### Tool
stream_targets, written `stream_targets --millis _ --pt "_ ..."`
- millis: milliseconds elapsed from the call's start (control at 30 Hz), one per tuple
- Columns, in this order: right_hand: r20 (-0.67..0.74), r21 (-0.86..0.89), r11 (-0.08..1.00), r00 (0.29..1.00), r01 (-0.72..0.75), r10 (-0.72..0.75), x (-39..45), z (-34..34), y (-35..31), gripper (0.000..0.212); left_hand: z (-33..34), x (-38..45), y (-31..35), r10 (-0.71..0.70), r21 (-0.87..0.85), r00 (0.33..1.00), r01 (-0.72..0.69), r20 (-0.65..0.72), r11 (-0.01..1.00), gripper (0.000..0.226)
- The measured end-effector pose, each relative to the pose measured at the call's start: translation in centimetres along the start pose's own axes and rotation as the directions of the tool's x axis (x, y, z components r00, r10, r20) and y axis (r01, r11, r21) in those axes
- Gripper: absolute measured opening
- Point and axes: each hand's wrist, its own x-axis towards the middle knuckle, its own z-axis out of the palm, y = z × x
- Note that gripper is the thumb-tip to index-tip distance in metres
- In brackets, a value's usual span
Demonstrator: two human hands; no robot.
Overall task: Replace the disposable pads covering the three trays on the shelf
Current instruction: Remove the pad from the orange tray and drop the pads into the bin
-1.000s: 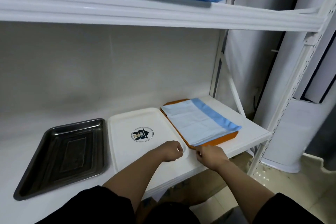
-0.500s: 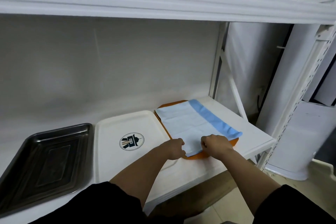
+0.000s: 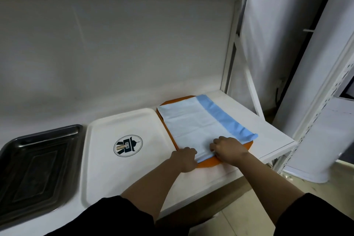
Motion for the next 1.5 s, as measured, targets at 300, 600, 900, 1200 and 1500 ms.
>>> stream_targets --millis 300,600,900,1200,1500 --pt "-0.136 0.095 0.988 0.981 -0.124 0.136 0.9 0.0 0.4 0.018 0.5 1.0 1.3 0.008 0.045 0.96 0.005 -0.281 0.999 0.036" --pt "-0.156 0.682 0.703 0.898 -0.204 0.412 1.2 0.3 0.7 0.015 -0.6 2.3 1.8 -0.191 -0.432 0.884 -0.013 -0.426 0.902 0.025" --pt "-0.375 0.378 0.907 0.865 -0.185 0.333 0.3 1.4 -0.1 0.082 -2.3 3.1 1.0 -0.397 -0.844 0.879 -0.013 -0.265 0.536 0.029" --pt "-0.421 0.11 0.946 0.848 -0.303 0.321 2.4 1.4 -1.2 0.087 -2.9 3.3 0.7 -0.477 -0.981 0.875 0.011 -0.084 0.193 0.033" --pt "-0.62 0.22 0.959 0.734 -0.177 0.278 2.6 1.2 -0.6 0.038 -3.1 2.9 0.2 -0.383 -0.927 0.899 -0.062 -0.213 0.371 0.028"
